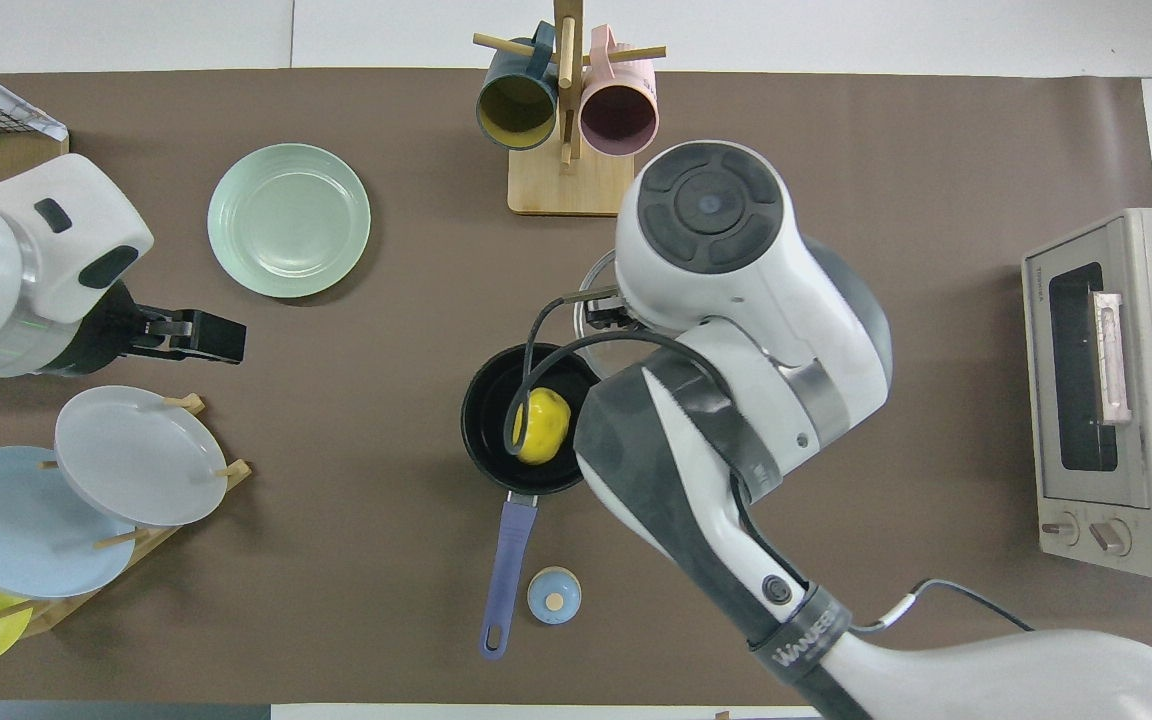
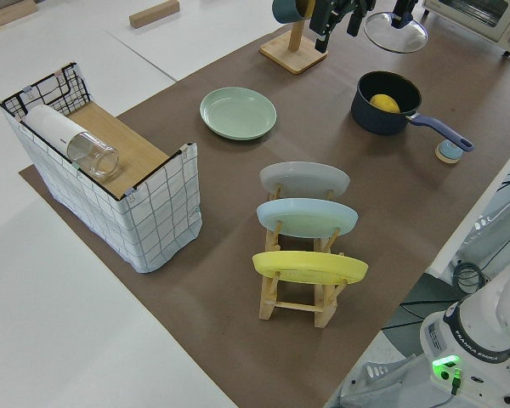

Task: Transfer potato from pot to plate
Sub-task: 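Lift the lid with the right gripper while the left gripper approaches, then move the lid with the right gripper while the left gripper enters the pot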

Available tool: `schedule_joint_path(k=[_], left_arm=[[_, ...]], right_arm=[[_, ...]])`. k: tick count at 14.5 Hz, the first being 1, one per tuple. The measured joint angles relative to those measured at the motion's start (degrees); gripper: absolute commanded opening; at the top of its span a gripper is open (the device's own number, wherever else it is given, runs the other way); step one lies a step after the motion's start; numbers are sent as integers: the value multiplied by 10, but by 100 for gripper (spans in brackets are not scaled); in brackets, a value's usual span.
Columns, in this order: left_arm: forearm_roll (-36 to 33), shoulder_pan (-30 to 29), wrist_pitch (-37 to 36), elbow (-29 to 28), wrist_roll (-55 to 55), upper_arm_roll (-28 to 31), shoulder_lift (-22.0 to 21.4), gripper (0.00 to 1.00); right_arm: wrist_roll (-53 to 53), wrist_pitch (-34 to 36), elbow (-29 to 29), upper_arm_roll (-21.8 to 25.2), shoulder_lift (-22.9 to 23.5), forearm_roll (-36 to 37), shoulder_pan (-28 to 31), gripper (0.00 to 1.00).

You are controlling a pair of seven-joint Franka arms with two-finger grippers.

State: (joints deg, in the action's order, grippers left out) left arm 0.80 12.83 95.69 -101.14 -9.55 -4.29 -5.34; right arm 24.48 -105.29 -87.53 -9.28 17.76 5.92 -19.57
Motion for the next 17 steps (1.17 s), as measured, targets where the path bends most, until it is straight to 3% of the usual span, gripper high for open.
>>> schedule_joint_path(k=[7, 11, 17], left_arm=[[0, 142, 120, -88, -219, -3, 7, 100], [0, 202, 182, -112, -300, -3, 66, 100], [-12, 254, 242, -111, -353, -2, 149, 100]], right_arm=[[-155, 7, -51, 1, -11, -4, 110, 52], [-232, 3, -120, 1, -49, -4, 168, 52], [-301, -129, -269, 1, -91, -5, 229, 53]])
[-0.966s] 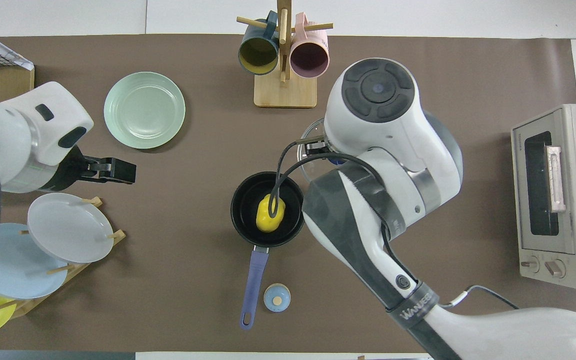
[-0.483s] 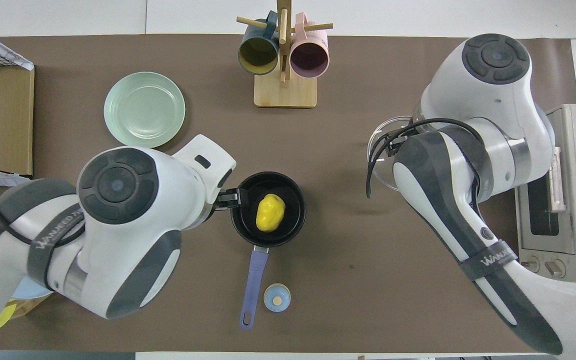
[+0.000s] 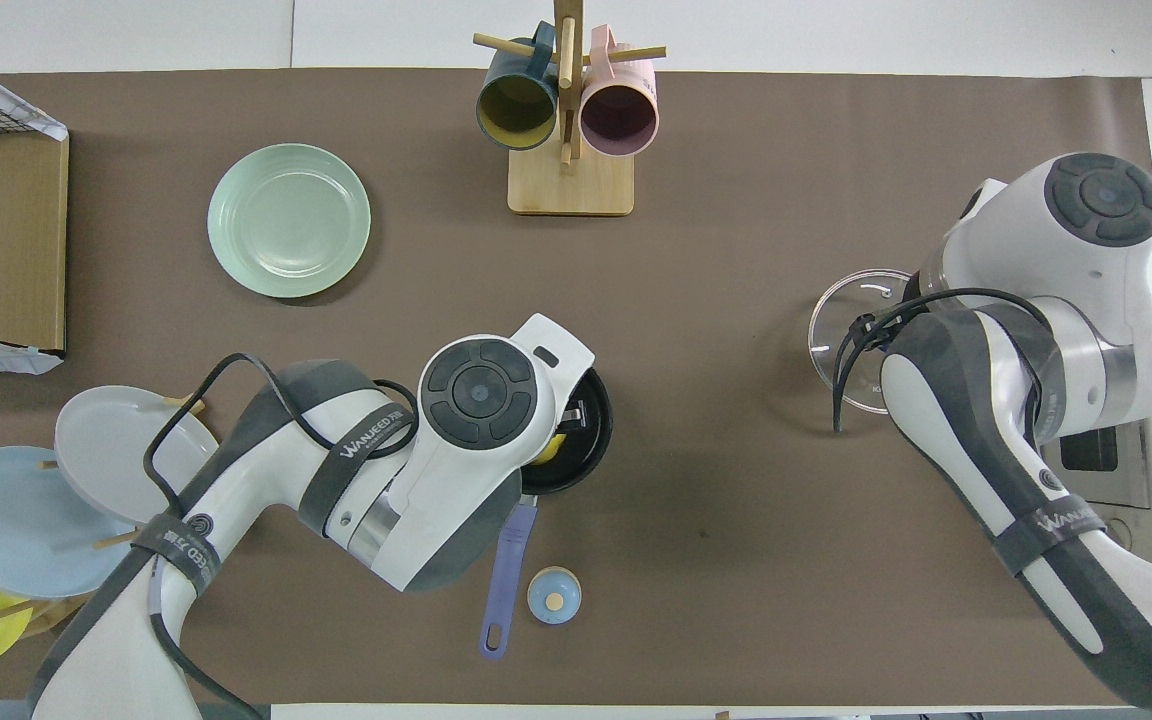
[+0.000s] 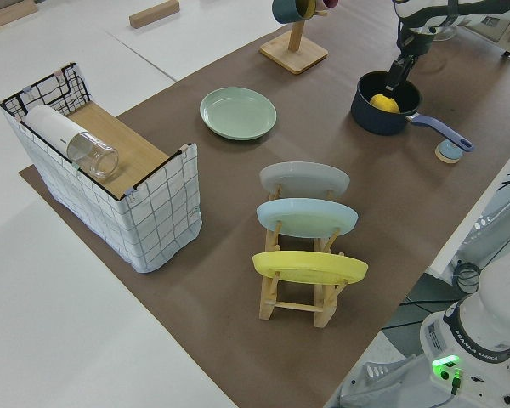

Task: Transfer potato from pot to plate
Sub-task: 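Move the lid with the right gripper while the left gripper enters the pot, then lower the lid with the right gripper while the left gripper grasps the potato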

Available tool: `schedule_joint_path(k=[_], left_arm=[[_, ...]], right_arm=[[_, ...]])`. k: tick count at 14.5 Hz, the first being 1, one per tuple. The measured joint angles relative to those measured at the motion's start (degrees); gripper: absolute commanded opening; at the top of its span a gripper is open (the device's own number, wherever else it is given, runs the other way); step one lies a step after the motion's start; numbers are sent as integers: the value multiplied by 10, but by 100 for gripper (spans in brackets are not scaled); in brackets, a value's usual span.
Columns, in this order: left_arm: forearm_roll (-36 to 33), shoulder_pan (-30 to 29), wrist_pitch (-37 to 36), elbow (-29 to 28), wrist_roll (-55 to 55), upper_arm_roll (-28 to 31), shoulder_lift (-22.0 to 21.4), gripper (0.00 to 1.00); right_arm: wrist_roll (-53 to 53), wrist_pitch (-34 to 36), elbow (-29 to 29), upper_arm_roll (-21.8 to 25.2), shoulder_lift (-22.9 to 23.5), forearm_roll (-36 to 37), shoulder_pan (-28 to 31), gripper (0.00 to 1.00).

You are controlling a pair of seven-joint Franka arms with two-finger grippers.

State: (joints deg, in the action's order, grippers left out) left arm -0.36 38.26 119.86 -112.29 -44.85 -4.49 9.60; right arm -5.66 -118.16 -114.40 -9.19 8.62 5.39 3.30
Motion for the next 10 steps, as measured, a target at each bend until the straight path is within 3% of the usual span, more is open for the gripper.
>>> schedule_joint_path(k=[4, 10], left_arm=[[-21, 16, 24, 0, -20, 0, 37, 100], [-28, 23, 37, 0, -30, 0, 60, 100]], right_arm=[[-24, -47, -71, 0, -24, 0, 21, 56], [-52, -76, -117, 0, -45, 0, 46, 63]])
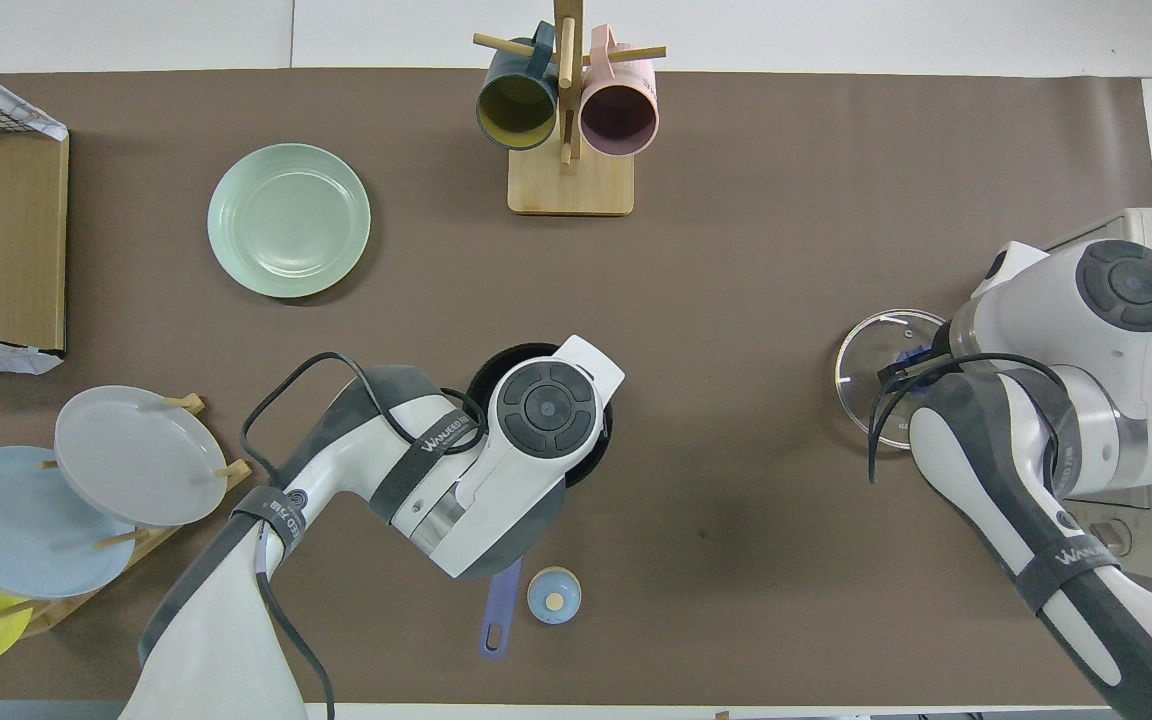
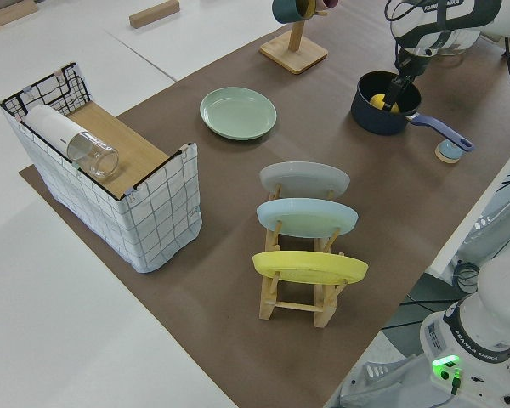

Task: Transfer potato from pot to plate
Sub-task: 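Lower the lid with the right gripper while the left gripper grasps the potato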

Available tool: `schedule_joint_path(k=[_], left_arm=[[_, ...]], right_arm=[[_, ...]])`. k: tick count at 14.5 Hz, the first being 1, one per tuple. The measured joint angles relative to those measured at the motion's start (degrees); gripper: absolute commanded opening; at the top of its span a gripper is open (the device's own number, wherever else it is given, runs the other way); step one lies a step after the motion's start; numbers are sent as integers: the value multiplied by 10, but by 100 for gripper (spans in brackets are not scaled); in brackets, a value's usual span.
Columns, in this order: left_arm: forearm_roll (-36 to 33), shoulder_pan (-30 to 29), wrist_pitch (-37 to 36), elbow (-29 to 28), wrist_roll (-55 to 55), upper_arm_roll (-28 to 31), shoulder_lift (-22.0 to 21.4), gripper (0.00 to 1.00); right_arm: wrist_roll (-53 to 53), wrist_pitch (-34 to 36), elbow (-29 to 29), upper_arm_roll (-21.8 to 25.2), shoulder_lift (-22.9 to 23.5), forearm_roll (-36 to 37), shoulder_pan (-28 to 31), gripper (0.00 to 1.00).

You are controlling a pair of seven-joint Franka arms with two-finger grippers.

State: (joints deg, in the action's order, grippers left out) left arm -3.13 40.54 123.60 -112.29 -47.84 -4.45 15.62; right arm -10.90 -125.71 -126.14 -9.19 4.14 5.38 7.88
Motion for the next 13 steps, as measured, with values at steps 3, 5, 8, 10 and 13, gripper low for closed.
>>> schedule_joint_path(k=[3, 5, 8, 10, 13], left_arm=[[0, 0, 3, 0, 0, 0, 0, 100], [0, 0, 8, -1, 0, 0, 2, 100], [0, 0, 18, -6, 0, 0, 4, 100], [0, 0, 24, -10, 0, 1, 4, 100], [0, 0, 26, -14, 0, 2, 4, 87]], right_arm=[[0, -12, -6, -1, 0, 0, 0, 72], [0, -22, -13, -1, -1, 0, 0, 74], [0, -28, -23, -1, -8, -1, 0, 82], [0, -29, -23, -1, -12, -1, -1, 100], [0, -15, 7, -4, -14, -4, -2, 100]])
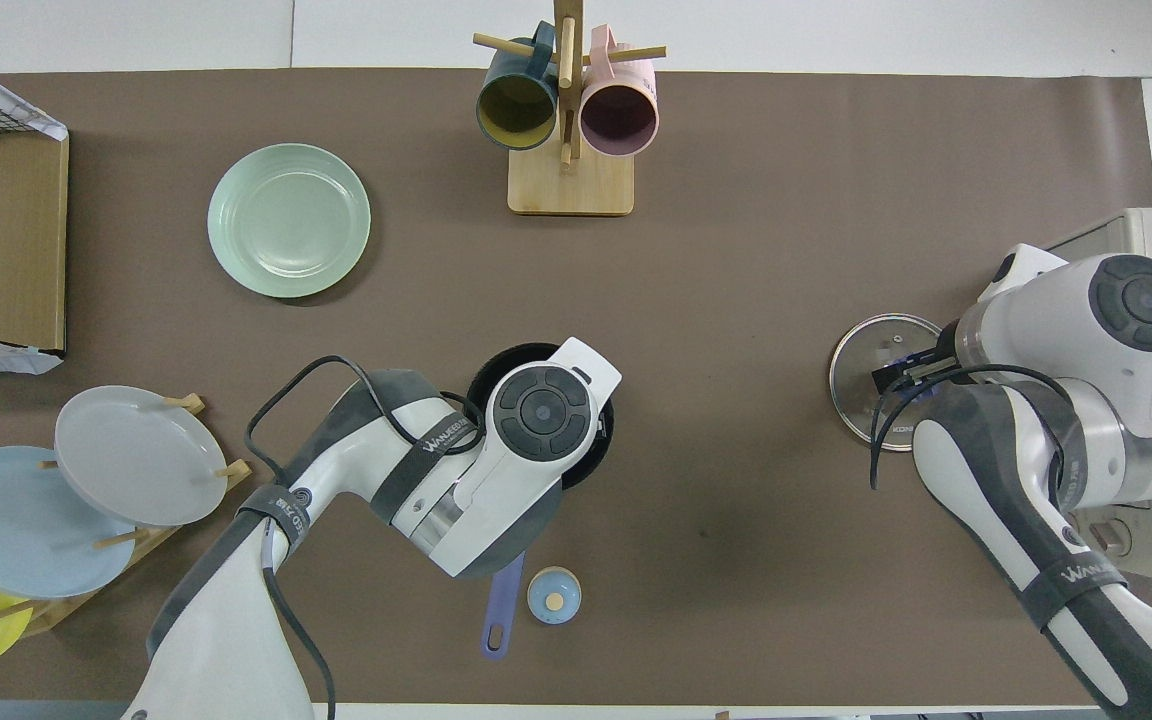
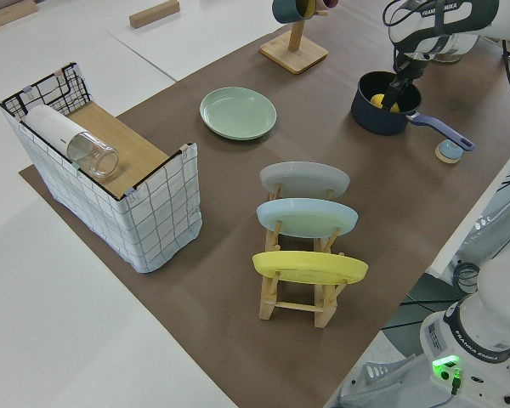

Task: Transfer potato from pot to plate
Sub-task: 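Lower the lid with the right gripper while the left gripper grasps the potato, then lift the yellow potato out of the pot toward the green plate with the left gripper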

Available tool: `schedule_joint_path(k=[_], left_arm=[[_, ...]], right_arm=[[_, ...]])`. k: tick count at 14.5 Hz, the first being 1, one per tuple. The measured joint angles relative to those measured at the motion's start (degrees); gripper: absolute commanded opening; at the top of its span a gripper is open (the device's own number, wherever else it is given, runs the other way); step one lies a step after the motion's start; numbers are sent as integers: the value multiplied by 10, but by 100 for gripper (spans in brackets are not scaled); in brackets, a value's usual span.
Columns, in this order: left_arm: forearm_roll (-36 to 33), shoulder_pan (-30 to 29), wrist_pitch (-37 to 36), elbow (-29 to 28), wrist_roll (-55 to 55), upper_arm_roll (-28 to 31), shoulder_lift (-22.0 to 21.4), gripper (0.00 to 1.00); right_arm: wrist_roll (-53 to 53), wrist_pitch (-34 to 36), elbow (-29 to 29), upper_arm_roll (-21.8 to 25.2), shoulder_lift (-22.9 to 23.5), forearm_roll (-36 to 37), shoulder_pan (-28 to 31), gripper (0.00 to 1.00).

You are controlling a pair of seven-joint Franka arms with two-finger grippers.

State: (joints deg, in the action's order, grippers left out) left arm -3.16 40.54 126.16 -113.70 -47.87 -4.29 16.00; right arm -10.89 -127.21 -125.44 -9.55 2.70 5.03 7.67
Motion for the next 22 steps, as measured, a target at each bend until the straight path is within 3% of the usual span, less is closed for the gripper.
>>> schedule_joint_path(k=[3, 4, 6, 12, 15, 19, 22], left_arm=[[0, 0, 1, -3, 0, 0, 0, 35], [0, 0, 1, -3, 0, 0, -1, 23], [0, 0, 1, -3, 0, 1, -2, 11], [0, 0, -2, 3, -1, 5, -5, 0], [0, -3, -43, 31, -1, 7, -28, 0], [0, -24, -122, 85, 0, 11, -69, 0], [2, -67, -165, 140, 34, 13, -76, 0]], right_arm=[[0, 86, 80, -2, -3, -2, 0, 100], [0, 118, 108, -2, -6, -2, 0, 100], [1, 181, 159, -2, -11, -3, 0, 100], [4, 316, 264, -2, -23, -15, 0, 100], [27, 377, 313, -2, -23, -20, 0, 100], [32, 407, 332, 0, -23, -20, -8, 100], [52, 419, 335, 22, -25, -20, -39, 100]])
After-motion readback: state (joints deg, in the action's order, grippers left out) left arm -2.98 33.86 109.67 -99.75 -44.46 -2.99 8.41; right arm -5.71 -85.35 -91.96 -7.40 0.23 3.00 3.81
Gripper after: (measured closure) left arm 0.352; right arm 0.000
